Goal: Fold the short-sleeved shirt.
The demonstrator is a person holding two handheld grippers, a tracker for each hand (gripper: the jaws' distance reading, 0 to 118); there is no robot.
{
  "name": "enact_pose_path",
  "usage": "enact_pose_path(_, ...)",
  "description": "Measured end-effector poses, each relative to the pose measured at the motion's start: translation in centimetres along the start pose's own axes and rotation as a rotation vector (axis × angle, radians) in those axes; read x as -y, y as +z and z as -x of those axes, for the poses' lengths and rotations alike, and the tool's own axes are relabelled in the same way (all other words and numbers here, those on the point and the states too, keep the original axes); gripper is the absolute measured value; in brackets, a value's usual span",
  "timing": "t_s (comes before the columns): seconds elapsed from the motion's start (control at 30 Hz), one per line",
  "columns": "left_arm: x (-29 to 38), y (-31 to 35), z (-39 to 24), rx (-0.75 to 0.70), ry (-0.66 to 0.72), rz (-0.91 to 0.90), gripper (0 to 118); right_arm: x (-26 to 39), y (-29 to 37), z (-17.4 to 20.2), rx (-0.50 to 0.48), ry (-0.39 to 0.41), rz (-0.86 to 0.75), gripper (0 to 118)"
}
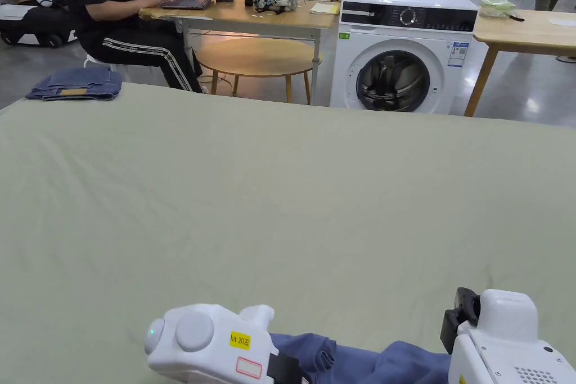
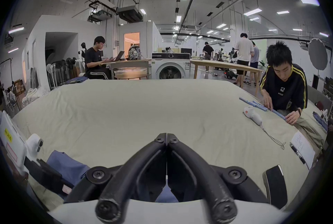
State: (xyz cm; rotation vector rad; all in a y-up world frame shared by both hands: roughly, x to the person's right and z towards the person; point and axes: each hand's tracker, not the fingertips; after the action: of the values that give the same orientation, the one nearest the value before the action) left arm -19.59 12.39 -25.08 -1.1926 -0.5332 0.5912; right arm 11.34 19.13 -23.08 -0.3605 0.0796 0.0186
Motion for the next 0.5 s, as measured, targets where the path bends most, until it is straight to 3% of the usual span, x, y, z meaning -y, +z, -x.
enact_pose_path(0.03,0.3,-0.7,-0.1,0.041,0.013,0.003,5,0.1,0.0,-0.1,0.002,0.002,0.001,0)
enact_pose_path(0.2,0.8,-4.0,0.1,-0.044,-0.021,0.023,4,0.2,-0.1,-0.5,0.010,-0.001,0.008,0)
enact_pose_path(0.27,0.8,-4.3,0.6,0.015,0.034,0.001,4,0.3,-0.1,-0.7,0.013,-0.005,0.010,0)
enact_pose_path(0.5,0.6,-2.7,-0.7,0.006,-0.025,0.000,3,0.3,0.1,-0.9,0.017,-0.008,0.014,0)
